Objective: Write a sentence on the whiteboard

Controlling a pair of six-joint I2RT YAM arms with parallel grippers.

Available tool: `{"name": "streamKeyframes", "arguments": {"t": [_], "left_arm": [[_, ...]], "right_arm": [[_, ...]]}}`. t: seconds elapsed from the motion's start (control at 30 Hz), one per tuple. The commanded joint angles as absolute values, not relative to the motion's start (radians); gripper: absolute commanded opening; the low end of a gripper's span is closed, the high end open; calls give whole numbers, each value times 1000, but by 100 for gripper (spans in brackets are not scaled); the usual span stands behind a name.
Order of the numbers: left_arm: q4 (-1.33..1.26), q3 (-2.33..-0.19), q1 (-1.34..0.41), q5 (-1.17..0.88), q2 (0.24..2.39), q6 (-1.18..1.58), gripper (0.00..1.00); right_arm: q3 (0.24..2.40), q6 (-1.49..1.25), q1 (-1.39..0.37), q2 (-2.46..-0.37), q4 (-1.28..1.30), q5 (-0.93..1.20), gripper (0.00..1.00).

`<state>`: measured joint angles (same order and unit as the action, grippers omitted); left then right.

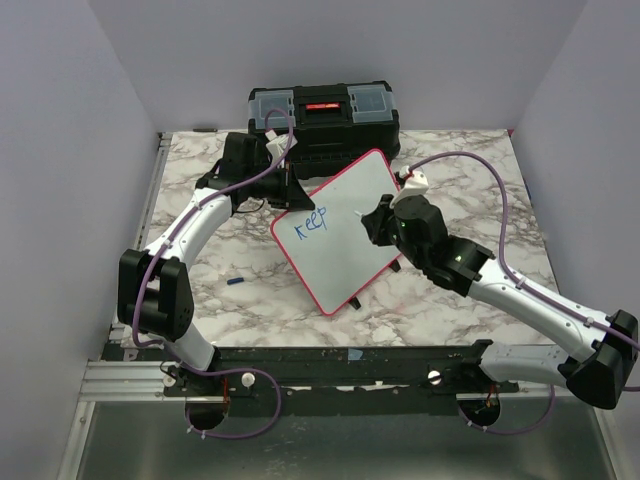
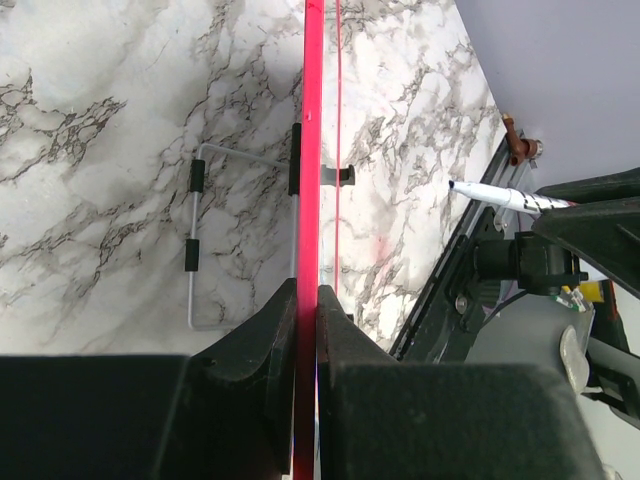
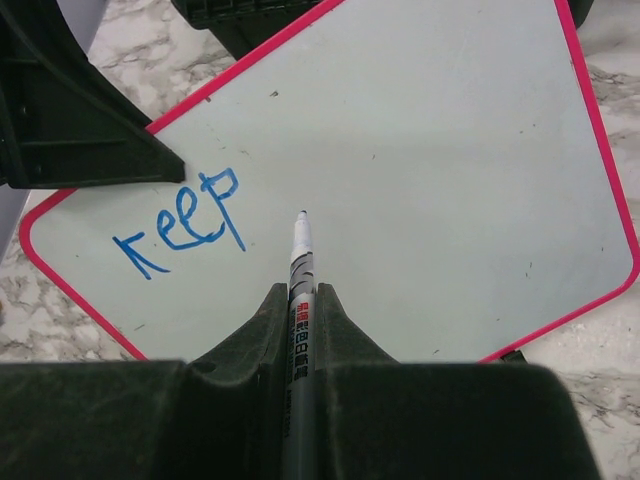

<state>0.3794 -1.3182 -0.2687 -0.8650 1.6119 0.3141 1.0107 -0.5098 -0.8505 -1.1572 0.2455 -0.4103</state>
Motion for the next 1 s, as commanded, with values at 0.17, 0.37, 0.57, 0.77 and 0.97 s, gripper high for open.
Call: {"name": "streamKeyframes", "arguments": {"t": [0.17, 0.37, 0.57, 0.77, 0.97], "left_arm": [[315, -1339, -273, -896, 1596, 308, 0], [313, -1336, -273, -895, 1593, 307, 0], [315, -1334, -273, -894, 1589, 305, 0], [312, -1335, -273, -891, 1588, 309, 0], [313, -1337, -273, -878, 1589, 314, 0]], "right_arm": [[1007, -492, -850, -1131, 290, -390, 1], [999, -494, -850, -1135, 270, -378, 1], [1013, -478, -850, -1150, 261, -355, 1], [1002, -443, -850, -1163, 237, -215, 1], [1021, -466, -866, -1201, 275, -133, 1]]}}
